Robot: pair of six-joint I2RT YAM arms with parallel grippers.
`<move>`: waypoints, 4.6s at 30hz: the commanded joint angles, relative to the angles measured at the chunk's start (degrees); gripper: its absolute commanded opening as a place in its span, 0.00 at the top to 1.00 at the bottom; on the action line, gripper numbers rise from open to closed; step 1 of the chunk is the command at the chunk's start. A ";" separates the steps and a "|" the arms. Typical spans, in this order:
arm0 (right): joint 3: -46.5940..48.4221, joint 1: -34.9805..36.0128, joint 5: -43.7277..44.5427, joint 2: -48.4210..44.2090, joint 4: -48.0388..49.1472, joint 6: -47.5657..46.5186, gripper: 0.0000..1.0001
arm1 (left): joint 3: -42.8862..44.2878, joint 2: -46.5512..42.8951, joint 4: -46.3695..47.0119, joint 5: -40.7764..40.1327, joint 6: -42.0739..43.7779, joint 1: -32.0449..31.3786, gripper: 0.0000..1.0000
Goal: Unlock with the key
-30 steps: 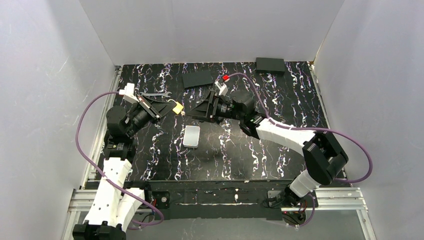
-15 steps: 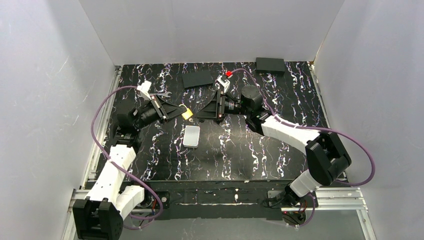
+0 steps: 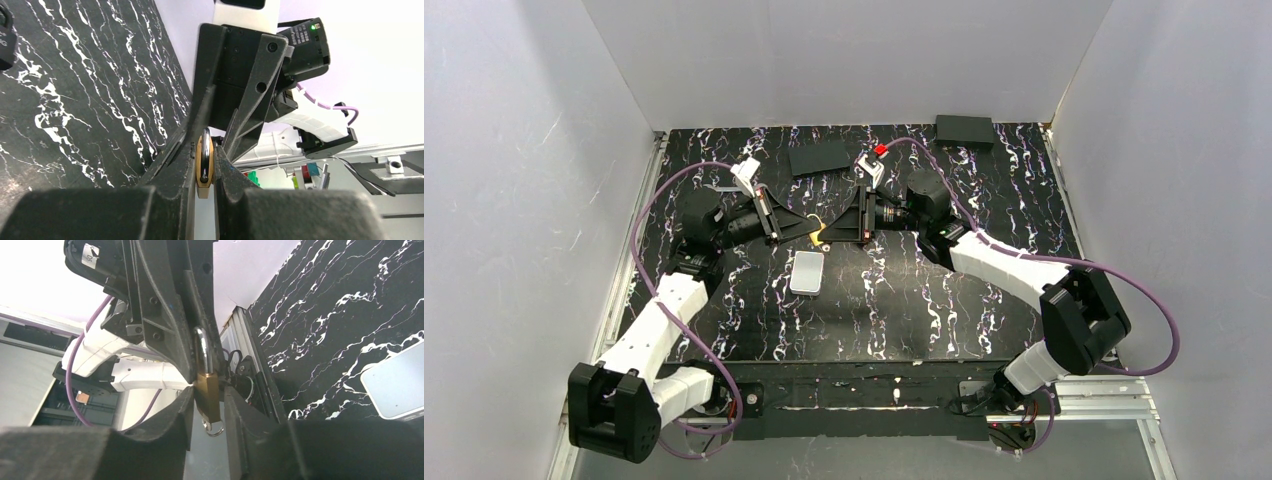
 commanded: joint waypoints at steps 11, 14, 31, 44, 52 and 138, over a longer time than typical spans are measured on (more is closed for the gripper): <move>-0.56 0.11 -3.94 -0.98 6.90 3.81 0.88 | 2.13 0.23 3.58 -2.20 -0.78 -0.51 0.99; -0.51 0.11 -3.55 -1.23 6.80 4.12 0.99 | 1.64 -0.06 3.68 -2.80 -1.50 -0.57 0.63; -0.95 0.11 0.42 -1.91 8.53 5.68 0.99 | -7.43 -8.71 5.07 -12.90 -7.20 -0.96 0.50; -1.06 0.11 0.15 -0.25 12.23 8.55 0.99 | -7.74 -4.92 9.38 -13.38 -8.96 -3.10 0.68; -0.97 0.11 0.03 0.64 13.81 9.91 0.99 | -8.13 -4.16 11.21 -13.61 -9.67 -3.93 0.74; 32.09 26.65 69.56 5.42 -58.15 -39.92 0.77 | -8.54 -4.22 3.50 -18.18 -14.88 -4.01 1.00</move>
